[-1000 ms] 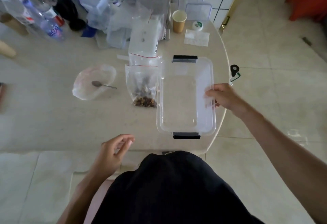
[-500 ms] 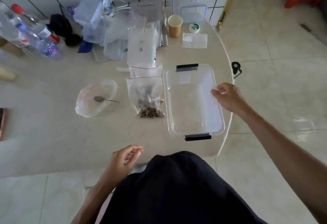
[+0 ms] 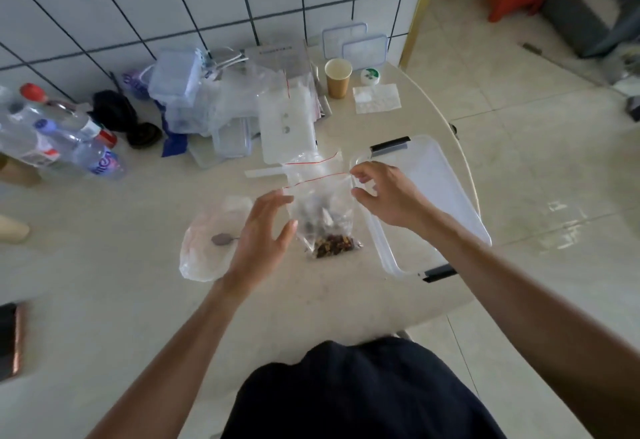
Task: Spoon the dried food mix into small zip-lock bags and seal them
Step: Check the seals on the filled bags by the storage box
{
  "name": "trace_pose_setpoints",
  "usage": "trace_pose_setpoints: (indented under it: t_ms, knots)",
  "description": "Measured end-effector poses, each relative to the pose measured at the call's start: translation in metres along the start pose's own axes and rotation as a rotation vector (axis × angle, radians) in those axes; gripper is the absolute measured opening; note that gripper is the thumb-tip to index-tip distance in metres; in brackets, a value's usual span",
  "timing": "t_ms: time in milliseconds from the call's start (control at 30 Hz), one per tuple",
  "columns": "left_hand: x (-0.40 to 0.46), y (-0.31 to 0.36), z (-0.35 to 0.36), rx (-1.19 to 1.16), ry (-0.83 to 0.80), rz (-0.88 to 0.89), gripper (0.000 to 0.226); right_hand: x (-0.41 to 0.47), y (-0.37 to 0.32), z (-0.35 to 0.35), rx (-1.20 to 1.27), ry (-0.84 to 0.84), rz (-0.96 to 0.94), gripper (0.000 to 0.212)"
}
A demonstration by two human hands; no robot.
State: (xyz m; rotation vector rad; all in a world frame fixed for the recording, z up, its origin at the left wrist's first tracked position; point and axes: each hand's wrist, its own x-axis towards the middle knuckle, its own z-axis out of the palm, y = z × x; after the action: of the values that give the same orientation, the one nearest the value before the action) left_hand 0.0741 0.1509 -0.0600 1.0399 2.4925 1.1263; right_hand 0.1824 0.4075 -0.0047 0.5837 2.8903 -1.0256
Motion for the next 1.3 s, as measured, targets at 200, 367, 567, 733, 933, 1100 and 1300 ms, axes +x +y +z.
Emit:
trace_pose_setpoints:
  t_ms: [200,367,567,733,933,1100,1300]
  knots:
    - [0.043,-0.012,0.004,0.062,-0.162,-0.105,0.045,0.035,-0.026,0.029,-0.401,-0.216,-0.035,0.060]
    - [0.043,-0.014,0.000,0.036,-0.166,-0.157,0.014,0.038,-0.031,0.034,-0.435,-0.231,-0.049,0.033]
    - [0.015,0.002,-0.015,-0.137,-0.128,-0.191,0.025,0.009,-0.030,0.019,-0.266,-0.336,-0.058,0.017]
    - [-0.019,0.009,-0.017,-0.241,-0.077,-0.249,0.015,-0.017,-0.026,0.011,-0.159,-0.415,-0.047,0.014]
    - [-0.033,0.022,-0.007,-0.243,-0.048,-0.251,0.016,-0.024,-0.047,0.021,-0.107,-0.493,-0.160,0.016]
    - [-0.032,0.021,-0.008,-0.238,-0.026,-0.221,0.019,-0.020,-0.065,0.041,-0.096,-0.452,-0.194,0.033]
    - [-0.040,0.005,-0.013,-0.414,0.008,-0.412,0.016,-0.022,-0.066,0.049,0.000,-0.365,-0.158,0.047]
